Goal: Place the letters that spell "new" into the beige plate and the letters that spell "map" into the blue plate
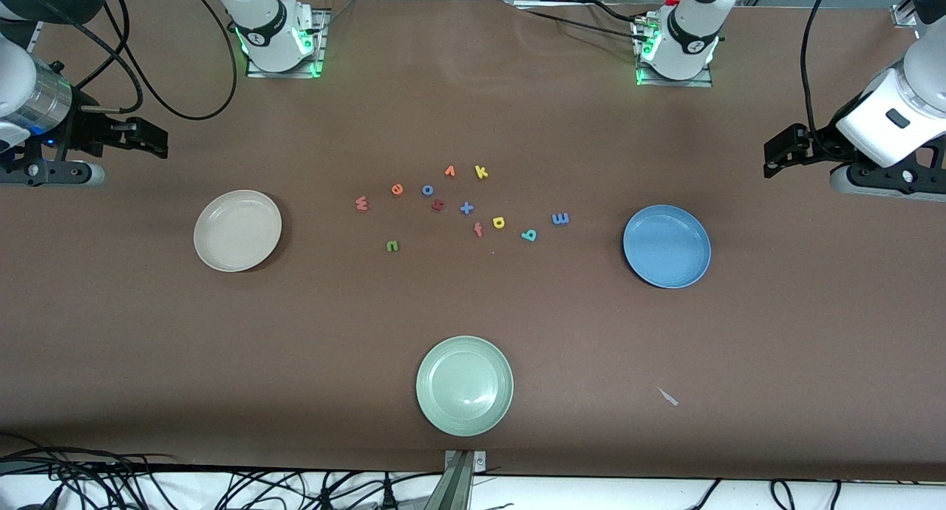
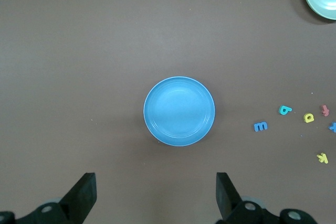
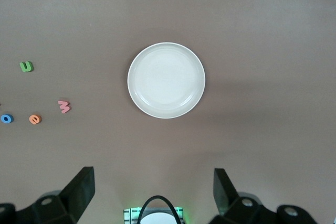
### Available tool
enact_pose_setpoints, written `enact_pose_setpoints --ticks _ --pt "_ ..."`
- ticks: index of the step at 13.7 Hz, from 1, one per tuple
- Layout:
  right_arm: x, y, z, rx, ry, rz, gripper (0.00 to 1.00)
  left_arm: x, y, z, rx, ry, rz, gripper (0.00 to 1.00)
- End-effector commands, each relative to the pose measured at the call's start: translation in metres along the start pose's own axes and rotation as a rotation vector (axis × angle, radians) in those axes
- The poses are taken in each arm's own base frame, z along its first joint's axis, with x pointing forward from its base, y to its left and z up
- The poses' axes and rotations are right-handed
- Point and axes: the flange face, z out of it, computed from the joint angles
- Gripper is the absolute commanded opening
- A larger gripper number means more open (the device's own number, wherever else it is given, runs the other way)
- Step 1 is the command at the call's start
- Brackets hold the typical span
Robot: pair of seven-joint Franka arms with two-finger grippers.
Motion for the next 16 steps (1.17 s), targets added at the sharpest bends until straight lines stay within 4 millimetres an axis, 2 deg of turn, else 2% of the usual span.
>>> enact_pose_setpoints --ticks 1,5,16 --pt "-0.0025 0.0001 0.0001 0.019 0.003 -0.014 1.0 0.001 -0.0026 -0.0069 0.018 -0.005 0.019 1.0" --pt "-0.0025 0.0001 0.0008 0.019 0.001 -0.014 1.0 0.001 -0.0092 -0.0069 0.015 -0.005 0.009 1.0" --pt "-0.0025 0.0 0.0008 0.019 0.001 -0.014 1.0 0.0013 -0.0123 -0.0071 0.01 -0.002 0.008 1.0"
